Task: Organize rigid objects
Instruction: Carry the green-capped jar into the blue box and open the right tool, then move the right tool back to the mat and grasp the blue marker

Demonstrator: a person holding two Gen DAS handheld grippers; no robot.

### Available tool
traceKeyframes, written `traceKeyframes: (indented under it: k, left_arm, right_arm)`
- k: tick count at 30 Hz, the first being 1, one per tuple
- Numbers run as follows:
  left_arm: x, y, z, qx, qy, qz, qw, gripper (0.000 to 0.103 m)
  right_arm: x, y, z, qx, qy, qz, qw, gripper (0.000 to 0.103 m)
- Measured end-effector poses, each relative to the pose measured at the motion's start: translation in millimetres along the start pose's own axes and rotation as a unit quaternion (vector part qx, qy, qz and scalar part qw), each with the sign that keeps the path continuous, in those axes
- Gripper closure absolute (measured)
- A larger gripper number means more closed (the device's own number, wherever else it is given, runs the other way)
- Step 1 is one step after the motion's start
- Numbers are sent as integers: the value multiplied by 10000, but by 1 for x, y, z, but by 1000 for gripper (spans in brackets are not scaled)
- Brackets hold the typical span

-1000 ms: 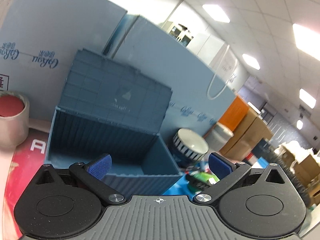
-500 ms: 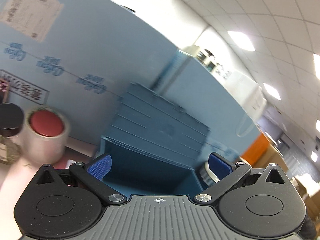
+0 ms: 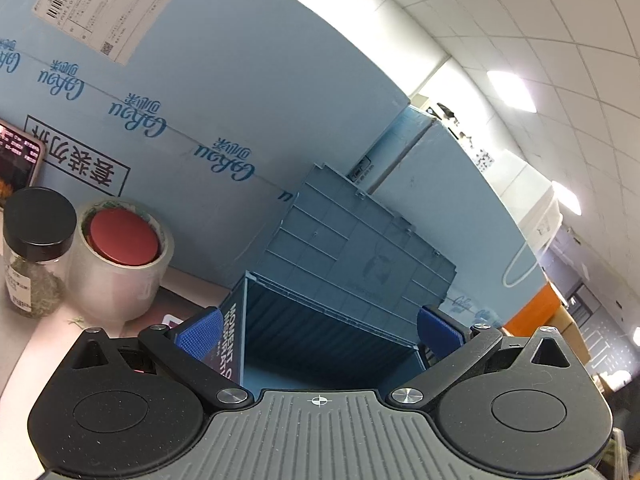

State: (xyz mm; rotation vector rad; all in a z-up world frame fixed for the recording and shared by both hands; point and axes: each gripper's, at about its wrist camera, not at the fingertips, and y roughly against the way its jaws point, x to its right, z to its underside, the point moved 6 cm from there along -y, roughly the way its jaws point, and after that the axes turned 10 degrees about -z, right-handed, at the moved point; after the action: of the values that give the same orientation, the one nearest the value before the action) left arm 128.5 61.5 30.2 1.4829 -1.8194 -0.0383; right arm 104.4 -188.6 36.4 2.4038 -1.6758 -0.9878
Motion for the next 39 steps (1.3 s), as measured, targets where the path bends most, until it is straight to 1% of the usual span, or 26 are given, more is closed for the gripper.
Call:
traceKeyframes:
  k: [4, 7, 9, 11, 15, 18, 22, 27, 29, 31, 33, 34, 35, 39]
  left_arm:
    - [-5, 1, -3, 34, 187, 2, 9998, 0]
    - [-8, 4, -5, 71, 281, 39, 9996, 0]
    - [-10, 4, -7, 83, 330, 10, 9994, 0]
    - [-13, 4, -8, 67, 382, 0, 9992, 0]
    - [-15, 5, -10, 40, 480, 114, 9988, 0]
    - [-16, 6, -11, 68, 509, 109, 9986, 0]
    - [-15, 6, -11, 51, 519, 154, 9985, 0]
    - [-17, 5, -11, 32, 559, 149, 9983, 0]
    - [-18, 3, -10, 2, 574, 144, 9983, 0]
    - [-18, 2, -10, -15, 573, 134, 9983, 0]
    - [-18, 2, -10, -22, 564, 138, 9983, 0]
    - [-18, 2, -10, -24, 564, 144, 9983, 0]
    - [-18, 2, -10, -24, 560, 152, 9983, 0]
    - [-17, 2, -10, 5, 534, 158, 9984, 0]
  right_arm:
    - [-26, -49, 14, -603, 393, 252, 9971, 60]
    - [-43, -80, 27, -1005, 861, 426, 9903, 60]
    - [-51, -95, 35, -1232, 1005, 547, 9858, 60]
    - [-50, -109, 40, -1418, 976, 678, 9827, 60]
    - [-44, -131, 48, -1804, 938, 990, 9741, 60]
    - [-39, -140, 55, -2057, 853, 1094, 9687, 60]
    - [-38, -142, 57, -2194, 727, 1070, 9670, 60]
    - [-38, -149, 56, -2252, 699, 1101, 9655, 59]
    - [-38, -149, 56, -2250, 715, 1113, 9653, 52]
    - [-38, -149, 55, -2259, 727, 1122, 9649, 52]
    - [-42, -146, 54, -2250, 704, 1130, 9652, 50]
    - [-42, -144, 53, -2221, 705, 1123, 9660, 47]
    - [-43, -141, 52, -2159, 708, 1136, 9672, 43]
    - [-49, -124, 40, -1850, 720, 1049, 9745, 34]
